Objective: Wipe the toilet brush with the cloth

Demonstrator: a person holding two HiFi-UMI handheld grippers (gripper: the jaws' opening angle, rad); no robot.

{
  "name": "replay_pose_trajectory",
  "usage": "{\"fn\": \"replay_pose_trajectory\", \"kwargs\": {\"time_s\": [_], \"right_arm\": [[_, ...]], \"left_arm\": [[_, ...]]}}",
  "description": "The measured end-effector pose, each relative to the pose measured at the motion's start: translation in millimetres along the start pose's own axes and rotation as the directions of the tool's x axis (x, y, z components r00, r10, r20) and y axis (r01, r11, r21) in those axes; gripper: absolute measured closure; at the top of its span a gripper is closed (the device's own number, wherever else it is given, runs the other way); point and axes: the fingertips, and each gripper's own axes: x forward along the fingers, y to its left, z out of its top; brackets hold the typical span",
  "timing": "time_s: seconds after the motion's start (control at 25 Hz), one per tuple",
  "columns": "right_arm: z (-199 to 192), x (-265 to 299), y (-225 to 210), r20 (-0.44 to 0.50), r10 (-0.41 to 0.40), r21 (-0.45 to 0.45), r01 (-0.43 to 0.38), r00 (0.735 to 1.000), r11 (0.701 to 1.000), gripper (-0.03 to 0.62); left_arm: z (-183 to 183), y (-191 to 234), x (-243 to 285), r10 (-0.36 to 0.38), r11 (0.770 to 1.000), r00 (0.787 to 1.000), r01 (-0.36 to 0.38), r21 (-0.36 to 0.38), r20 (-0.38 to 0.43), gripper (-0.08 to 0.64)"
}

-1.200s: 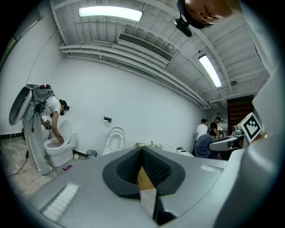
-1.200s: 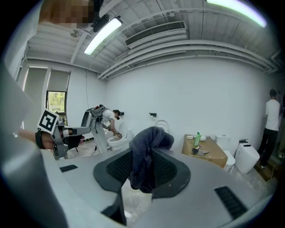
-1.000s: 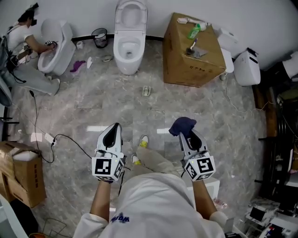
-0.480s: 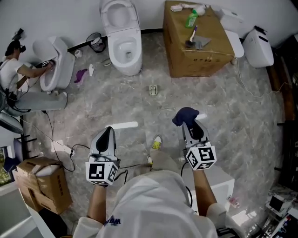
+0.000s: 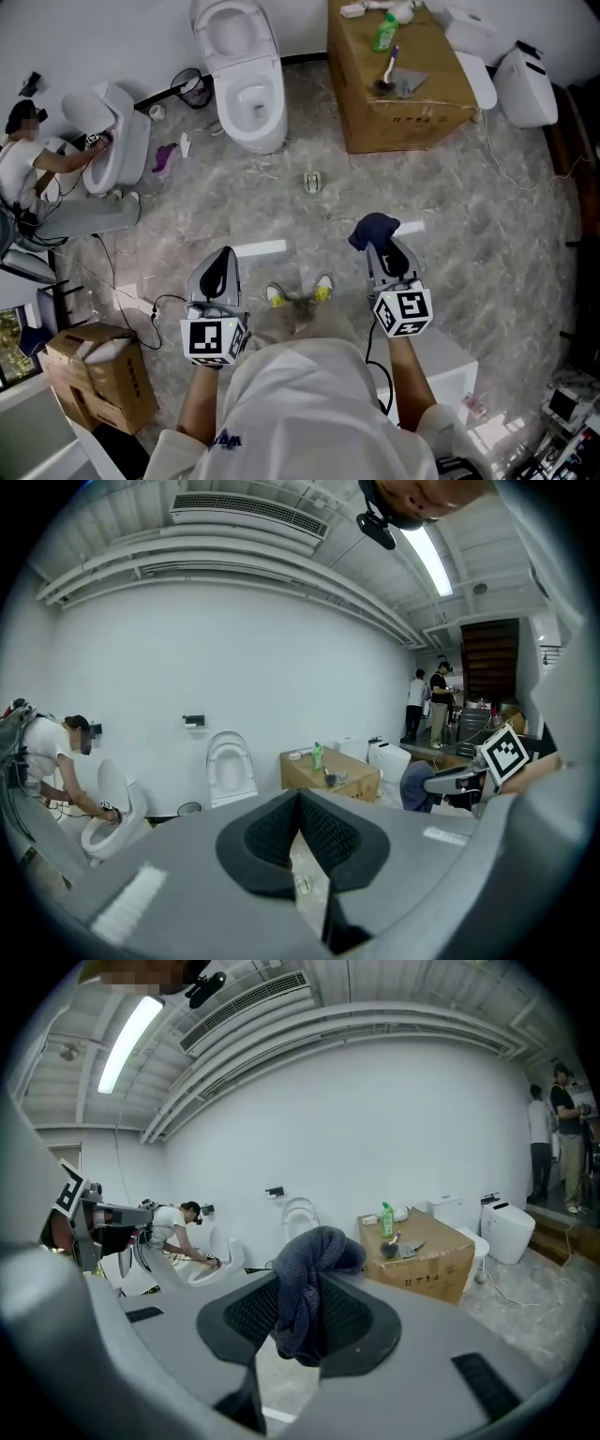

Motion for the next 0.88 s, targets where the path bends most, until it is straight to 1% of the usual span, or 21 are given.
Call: {"fn": "replay_pose_trajectory", "kwargs": {"time_s": [0.16,0.28,0.32,0.36,0.44,0.48,0.52,0.6,0.64,0.72,0.8,0.88], "right_arm": [[-6.1,12.7,3.1,-0.016,-0.043,0.003,0.043,0.999,0.999,0.474],[-16.7,23.2,14.6,-0.027,-0.100,-0.001,0.100,0.995,0.995,0.474],[-20.0,25.9,19.7,-0.032,-0.127,0.000,0.127,0.991,0.992,0.474],[-21.3,28.7,25.6,-0.033,-0.156,0.000,0.156,0.987,0.988,0.474],[-20.8,37.3,41.7,-0.037,-0.215,0.012,0.216,0.976,0.976,0.474],[-20.7,41.9,53.2,-0.044,-0.242,0.036,0.244,0.969,0.969,0.474],[-19.8,45.1,66.4,-0.051,-0.267,0.073,0.270,0.962,0.960,0.474],[-11.0,46.6,90.4,-0.052,-0.315,0.136,0.319,0.948,0.938,0.474],[-5.0,46.6,98.8,-0.051,-0.340,0.146,0.344,0.939,0.928,0.474],[-1.6,49.2,112.3,-0.061,-0.380,0.145,0.385,0.923,0.911,0.476],[-9.1,55.3,122.4,-0.077,-0.393,0.140,0.401,0.916,0.905,0.480],[-18.7,63.2,124.4,-0.092,-0.390,0.113,0.398,0.916,0.910,0.480]], "left_arm": [[3.2,16.1,16.8,-0.039,0.999,0.999,0.039,0.000,0.018,0.558],[-9.5,42.1,27.4,-0.068,0.997,0.997,0.068,-0.027,0.027,0.557],[-15.3,51.2,32.3,-0.084,0.996,0.996,0.084,-0.020,0.024,0.558],[-20.2,59.7,38.7,-0.104,0.995,0.994,0.103,0.007,0.016,0.557],[-24.5,77.4,54.0,-0.146,0.984,0.989,0.145,0.099,-0.004,0.558],[-24.8,87.3,60.3,-0.170,0.977,0.985,0.170,0.132,-0.010,0.558],[-25.0,97.1,65.7,-0.201,0.970,0.980,0.200,0.139,-0.010,0.558],[-25.8,112.9,80.0,-0.272,0.957,0.962,0.271,0.100,0.003,0.558],[-26.2,118.7,89.5,-0.302,0.951,0.953,0.300,0.079,0.011,0.558],[-28.8,129.4,105.0,-0.339,0.939,0.940,0.337,0.063,0.024,0.558],[-34.8,138.3,114.9,-0.361,0.931,0.932,0.358,0.064,0.034,0.558],[-45.6,141.9,123.5,-0.371,0.928,0.928,0.369,0.058,0.036,0.558]]}}
